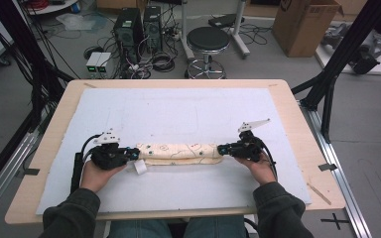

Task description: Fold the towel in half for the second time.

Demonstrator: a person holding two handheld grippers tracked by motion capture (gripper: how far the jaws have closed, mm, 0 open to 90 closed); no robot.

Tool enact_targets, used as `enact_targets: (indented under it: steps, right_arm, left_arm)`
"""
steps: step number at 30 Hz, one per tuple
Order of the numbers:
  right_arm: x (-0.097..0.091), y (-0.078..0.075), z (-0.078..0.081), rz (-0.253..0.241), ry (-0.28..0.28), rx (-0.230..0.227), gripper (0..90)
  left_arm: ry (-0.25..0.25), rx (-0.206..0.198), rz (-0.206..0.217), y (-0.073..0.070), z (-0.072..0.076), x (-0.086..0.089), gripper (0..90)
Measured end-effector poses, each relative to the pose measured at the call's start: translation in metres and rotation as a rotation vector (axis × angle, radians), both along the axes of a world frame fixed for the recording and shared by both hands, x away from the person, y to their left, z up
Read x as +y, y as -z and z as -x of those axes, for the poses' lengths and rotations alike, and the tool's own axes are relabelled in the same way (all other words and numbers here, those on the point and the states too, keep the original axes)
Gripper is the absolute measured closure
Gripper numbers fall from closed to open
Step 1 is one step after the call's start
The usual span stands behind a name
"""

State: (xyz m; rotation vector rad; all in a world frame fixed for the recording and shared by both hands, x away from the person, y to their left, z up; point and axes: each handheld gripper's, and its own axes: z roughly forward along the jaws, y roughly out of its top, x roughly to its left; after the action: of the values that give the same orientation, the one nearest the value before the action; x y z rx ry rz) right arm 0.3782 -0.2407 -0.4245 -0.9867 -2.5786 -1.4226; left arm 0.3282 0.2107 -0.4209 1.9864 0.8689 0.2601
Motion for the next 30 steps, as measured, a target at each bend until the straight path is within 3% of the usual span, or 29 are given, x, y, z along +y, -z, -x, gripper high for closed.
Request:
enact_targets:
  steps: [3, 5, 14, 16, 17, 20, 24, 30]
  right_arm:
    - [0.0, 0.002, 0.003, 0.003, 0.0, 0.01, 84.0]
    - [-0.001, 0.003, 0.003, 0.006, -0.002, 0.008, 84.0]
    - [0.0, 0.011, 0.009, 0.019, -0.013, 0.022, 83.8]
    - [0.0, 0.013, 0.009, 0.025, -0.014, 0.026, 82.8]
    - [0.0, 0.013, 0.009, 0.026, -0.01, 0.026, 80.8]
    - [0.0, 0.011, 0.01, 0.017, -0.01, 0.018, 72.6]
    - [-0.004, 0.003, 0.012, 0.003, 0.001, 0.001, 62.1]
    - [-0.005, -0.018, 0.012, -0.019, 0.011, -0.055, 58.9]
  left_arm:
    - [-0.013, 0.004, 0.03, 0.004, 0.002, 0.0, 82.5]
    - [-0.007, 0.013, 0.004, 0.008, 0.003, 0.001, 82.5]
    - [0.001, 0.033, -0.006, 0.016, 0.011, 0.001, 82.5]
    - [0.009, 0.043, -0.034, 0.02, 0.011, 0.001, 79.3]
    - [0.002, 0.043, -0.021, 0.02, 0.011, 0.001, 77.9]
    - [0.002, 0.049, -0.011, 0.017, 0.011, 0.001, 70.2]
    - [0.009, 0.029, 0.033, 0.008, 0.014, 0.004, 62.0]
    - [0.017, -0.012, 0.067, -0.009, 0.01, 0.003, 58.0]
